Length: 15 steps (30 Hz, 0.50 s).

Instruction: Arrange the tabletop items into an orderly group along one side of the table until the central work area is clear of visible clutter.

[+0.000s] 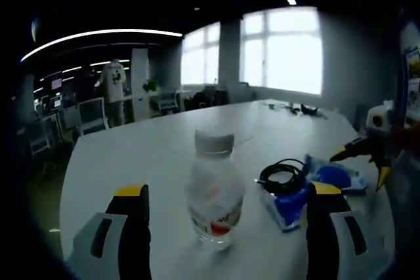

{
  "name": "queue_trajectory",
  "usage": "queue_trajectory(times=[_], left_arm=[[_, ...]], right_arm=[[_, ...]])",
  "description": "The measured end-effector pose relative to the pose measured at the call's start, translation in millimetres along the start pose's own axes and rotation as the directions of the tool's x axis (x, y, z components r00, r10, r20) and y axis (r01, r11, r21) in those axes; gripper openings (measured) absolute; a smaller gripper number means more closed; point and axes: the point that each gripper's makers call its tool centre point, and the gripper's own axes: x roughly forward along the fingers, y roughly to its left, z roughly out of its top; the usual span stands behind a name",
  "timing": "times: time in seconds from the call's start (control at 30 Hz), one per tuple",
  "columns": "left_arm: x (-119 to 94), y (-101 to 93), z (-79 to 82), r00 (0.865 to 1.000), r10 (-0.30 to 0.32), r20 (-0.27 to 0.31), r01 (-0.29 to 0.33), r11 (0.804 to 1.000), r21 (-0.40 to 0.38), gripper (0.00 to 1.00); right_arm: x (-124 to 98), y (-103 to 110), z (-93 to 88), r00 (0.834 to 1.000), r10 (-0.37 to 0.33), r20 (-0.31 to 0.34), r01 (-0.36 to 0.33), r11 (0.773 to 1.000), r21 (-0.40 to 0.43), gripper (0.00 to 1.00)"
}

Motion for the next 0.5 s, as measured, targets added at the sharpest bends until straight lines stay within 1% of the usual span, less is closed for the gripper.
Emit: queue_trajectory(times=[0.07, 0.13, 0.23, 0.3, 0.37, 0.43, 0.5], left_arm=[[-4, -1.3, 2.8, 1.0, 0.015, 0.017, -0.015, 1.0, -0.015, 1.0], [-7, -4.1, 4.7, 0.999, 0.017, 0.031, -0.015, 0.999, -0.038, 1.0], [-12, -10.8, 4.2, 0.999, 0.027, 0.019, -0.026, 0.998, -0.05, 1.0], [-14, -19.5, 5.6, 1.0, 0.015, 0.018, -0.014, 0.998, -0.063, 1.0], [-16, -27.4, 6.7, 1.0, 0.01, 0.012, -0.009, 0.998, -0.06, 1.0], [-17, -32.8, 8.8, 1.0, 0.002, 0.017, -0.001, 0.998, -0.057, 1.0], [-18, -40.0, 10.6, 1.0, -0.009, 0.022, 0.011, 0.997, -0.072, 1.0]], right_arm=[[3, 2, 1.9, 1.0, 0.011, 0.011, -0.011, 1.0, -0.005, 0.87], [6, 5, 1.8, 1.0, 0.019, 0.014, -0.018, 1.0, -0.007, 0.84], [11, 8, 0.0, 1.0, 0.027, 0.013, -0.027, 1.0, -0.013, 0.81], [14, 9, -0.9, 1.0, 0.028, 0.013, -0.027, 0.999, -0.018, 0.79], [18, 10, -2.0, 0.999, 0.033, 0.01, -0.033, 0.999, -0.018, 0.78], [21, 12, -1.9, 0.999, 0.04, 0.013, -0.04, 0.999, -0.011, 0.75], [24, 16, -1.4, 0.999, 0.05, 0.019, -0.05, 0.999, -0.011, 0.73]])
